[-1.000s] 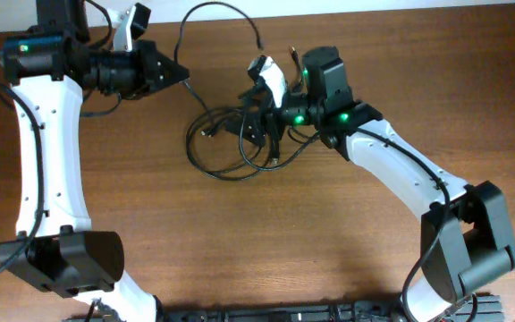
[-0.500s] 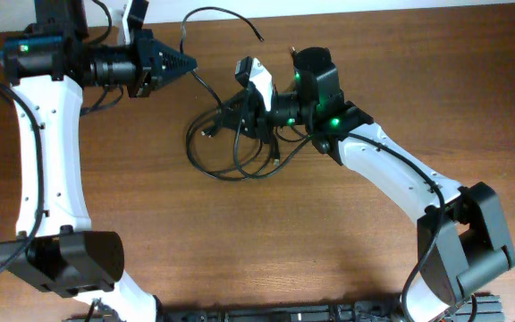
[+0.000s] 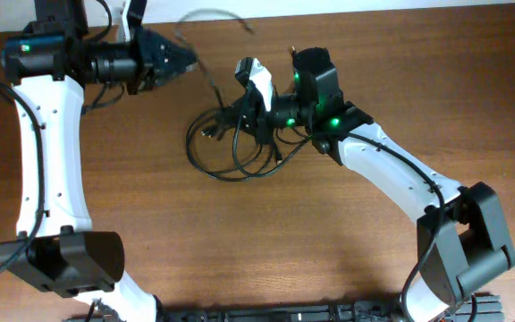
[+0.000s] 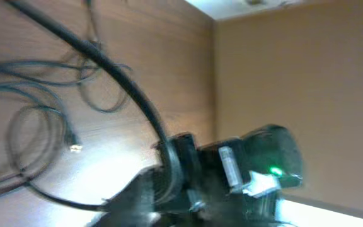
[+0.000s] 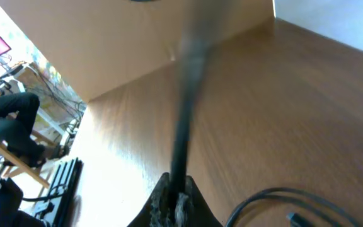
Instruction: Untangle cables
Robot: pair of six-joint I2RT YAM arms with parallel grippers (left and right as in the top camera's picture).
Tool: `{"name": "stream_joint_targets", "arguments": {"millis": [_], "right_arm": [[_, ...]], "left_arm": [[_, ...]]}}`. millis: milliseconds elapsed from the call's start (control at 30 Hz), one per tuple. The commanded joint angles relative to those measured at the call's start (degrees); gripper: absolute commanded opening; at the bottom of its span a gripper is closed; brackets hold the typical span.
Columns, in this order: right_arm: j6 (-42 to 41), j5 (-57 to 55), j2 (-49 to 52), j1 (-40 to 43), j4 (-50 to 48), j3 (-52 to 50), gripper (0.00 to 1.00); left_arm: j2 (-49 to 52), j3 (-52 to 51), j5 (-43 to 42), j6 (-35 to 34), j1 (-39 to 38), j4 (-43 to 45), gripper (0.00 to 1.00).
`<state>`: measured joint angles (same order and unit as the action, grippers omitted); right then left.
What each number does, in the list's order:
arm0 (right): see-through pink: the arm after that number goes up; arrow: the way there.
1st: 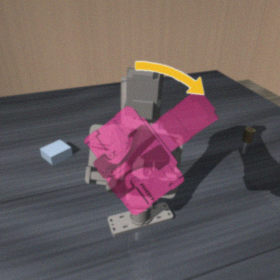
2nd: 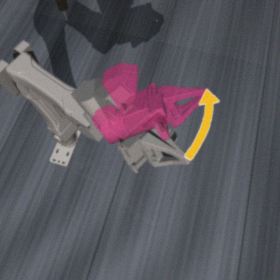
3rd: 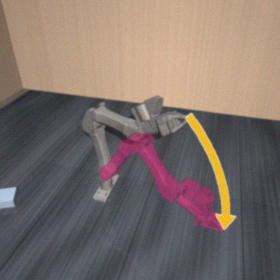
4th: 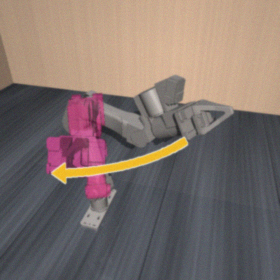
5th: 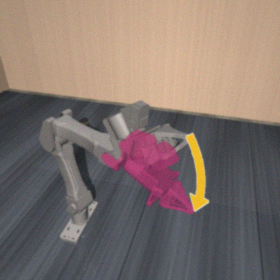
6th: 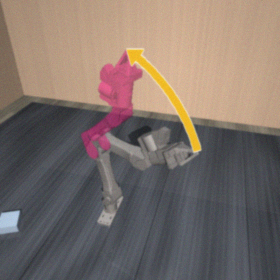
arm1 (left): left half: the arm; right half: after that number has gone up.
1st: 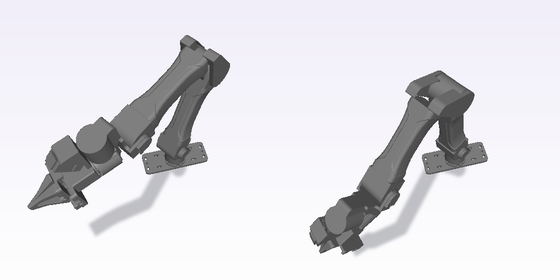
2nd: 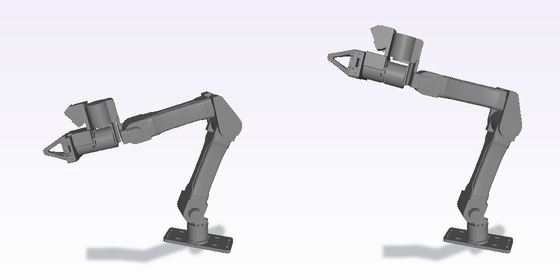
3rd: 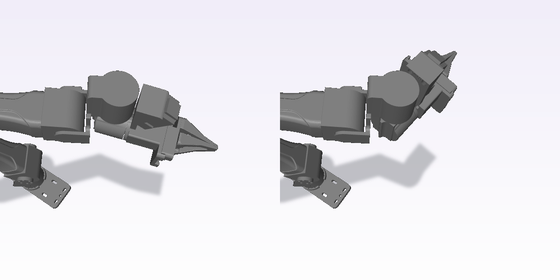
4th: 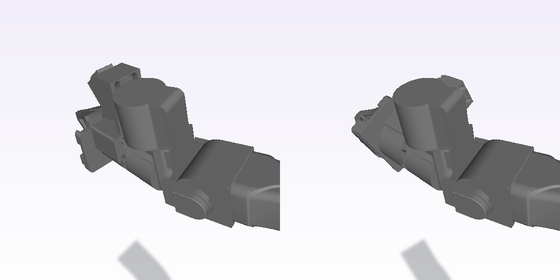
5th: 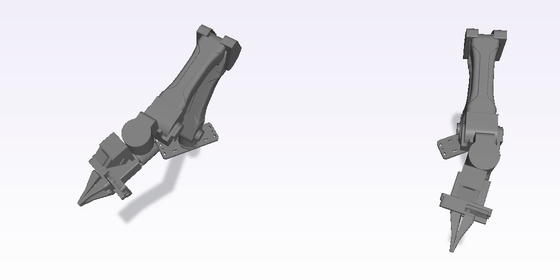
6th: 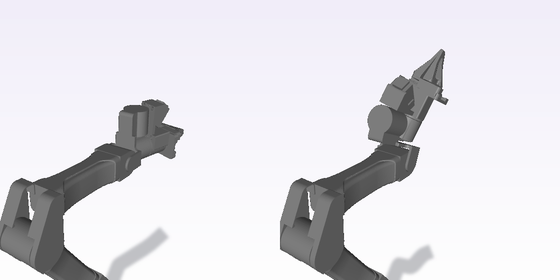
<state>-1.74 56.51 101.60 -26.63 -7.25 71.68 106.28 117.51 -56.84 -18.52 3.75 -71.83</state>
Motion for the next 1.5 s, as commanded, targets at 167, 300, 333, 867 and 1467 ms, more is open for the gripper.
{"name": "stream_joint_targets", "arguments": {"millis": [167, 300, 333, 867, 1467], "right_arm": [[-13.81, -7.98, 0.02, 0.04, -8.57, 1.33, 0.04], [-25.9, -13.7, 0.02, 1.81, -12.74, 7.82, 0.04], [-28.09, -15.5, 0.02, 2.43, -12.72, 9.73, 0.04], [-32.85, -35.91, -0.07, 19.8, 19.17, 25.68, 0.04], [-14.99, -78.49, -0.72, 46.99, 56.17, 29.68, 0.04]], "left_arm": [[-2.05, 0.72, 47.93, 1.64, -2.05, -5.53, 0.97], [-2.05, 0.72, 57.57, 1.64, -2.14, -7.85, 0.98], [-2.05, 0.72, 57.75, 1.64, -2.14, -7.98, 0.98], [-2.05, 0.72, 57.7, 1.62, -2.27, -8.87, 0.97], [-2.05, 0.72, 57.75, 1.62, -3.98, -9.22, 0.95]]}}
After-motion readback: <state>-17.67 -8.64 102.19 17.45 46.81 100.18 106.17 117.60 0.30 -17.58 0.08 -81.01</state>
